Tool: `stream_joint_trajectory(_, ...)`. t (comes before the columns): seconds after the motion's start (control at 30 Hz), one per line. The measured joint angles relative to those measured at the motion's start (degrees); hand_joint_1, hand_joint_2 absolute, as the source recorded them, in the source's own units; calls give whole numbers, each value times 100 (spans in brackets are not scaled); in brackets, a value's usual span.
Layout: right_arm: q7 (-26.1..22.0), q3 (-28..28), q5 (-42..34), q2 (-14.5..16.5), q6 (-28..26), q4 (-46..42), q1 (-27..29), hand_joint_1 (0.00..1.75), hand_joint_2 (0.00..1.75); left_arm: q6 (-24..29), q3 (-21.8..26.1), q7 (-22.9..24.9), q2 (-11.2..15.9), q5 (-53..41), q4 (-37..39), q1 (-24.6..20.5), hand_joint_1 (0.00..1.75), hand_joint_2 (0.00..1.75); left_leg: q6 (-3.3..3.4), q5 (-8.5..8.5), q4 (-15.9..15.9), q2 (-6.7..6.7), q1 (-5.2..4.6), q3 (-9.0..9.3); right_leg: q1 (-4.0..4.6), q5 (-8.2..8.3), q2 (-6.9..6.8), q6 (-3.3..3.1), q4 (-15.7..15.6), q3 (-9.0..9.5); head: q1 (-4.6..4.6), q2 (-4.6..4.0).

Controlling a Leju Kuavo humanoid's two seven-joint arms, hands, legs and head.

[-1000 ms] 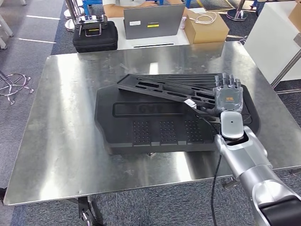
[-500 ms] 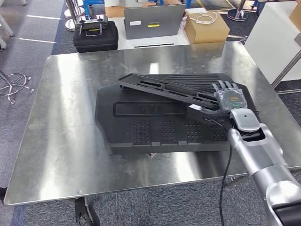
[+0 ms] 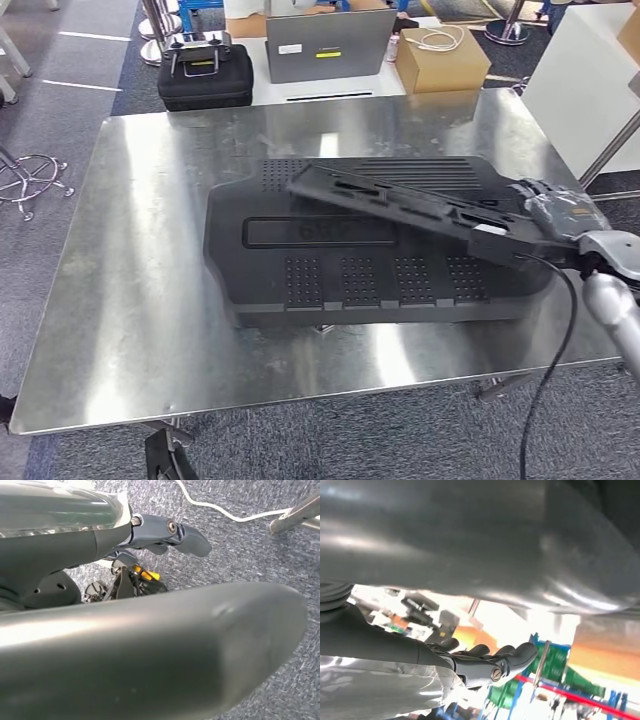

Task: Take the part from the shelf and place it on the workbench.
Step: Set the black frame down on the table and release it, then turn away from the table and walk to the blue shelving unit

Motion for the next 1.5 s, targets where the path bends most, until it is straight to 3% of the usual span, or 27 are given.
stream_joint_trajectory(0.13,-31,147,-876,-869,272,-699,112,0,0,6,79,-61,26,0,0,53,0,0,1,-1,0,-1,-4,-3,-1,0,2,1,-1,-1,0,1)
stream_joint_trajectory(0.27,57,297,-1061,-1416,328,-1138,171,0,0,7,107,-75,40,0,0,62,0,0,2,-1,0,0,-2,-1,0,0,6,1,-1,-1,0,0)
stream_joint_trajectory(0.47,90,568,-1037,-1687,112,-1343,301,0,0,10,108,-74,41,0,0,62,0,0,0,0,0,1,10,2,3,0,3,0,-1,2,0,0)
stream_joint_trajectory(0.6,317,520,-572,-1681,-1142,-1467,764,0,0,26,111,-74,38,0,0,69,0,0,0,0,-1,1,14,1,8,-1,2,0,-1,6,0,0)
stream_joint_trajectory(0.7,332,42,275,-1339,-2466,-1677,1531,0,0,37,113,-64,33,0,0,77,0,0,0,-2,-2,0,19,1,19,-3,1,-1,-1,9,1,0)
stream_joint_trajectory(0.83,63,-911,902,-567,-4018,-2202,2709,0,175,42,113,-13,13,0,0,76,0,0,0,-2,-3,-19,24,0,21,-12,-12,-2,-2,8,-2,0)
stream_joint_trajectory(1.0,-382,-1840,962,262,-5257,-2956,3761,0,175,77,113,36,-13,0,0,79,0,0,0,-3,-5,-26,26,1,22,-18,-20,-7,-2,10,-3,1)
stream_joint_trajectory(1.1,-1073,-2306,783,788,-5837,-3474,4243,0,175,158,113,53,-30,0,0,72,0,0,-2,-4,-6,-25,25,2,22,-18,-18,-7,-2,10,-2,0)
stream_joint_trajectory(1.3,-2377,-3122,321,1795,-5978,-4317,4871,0,175,321,113,100,-53,0,0,62,0,0,-4,-5,-7,-23,25,5,22,-19,-15,-7,-2,11,-2,0)
stream_joint_trajectory(1.5,-3047,-3521,-51,2438,-5985,-4831,5312,0,175,422,116,111,-62,0,0,63,0,0,10,-15,6,-22,9,7,6,-16,-10,5,-13,14,-2,0)
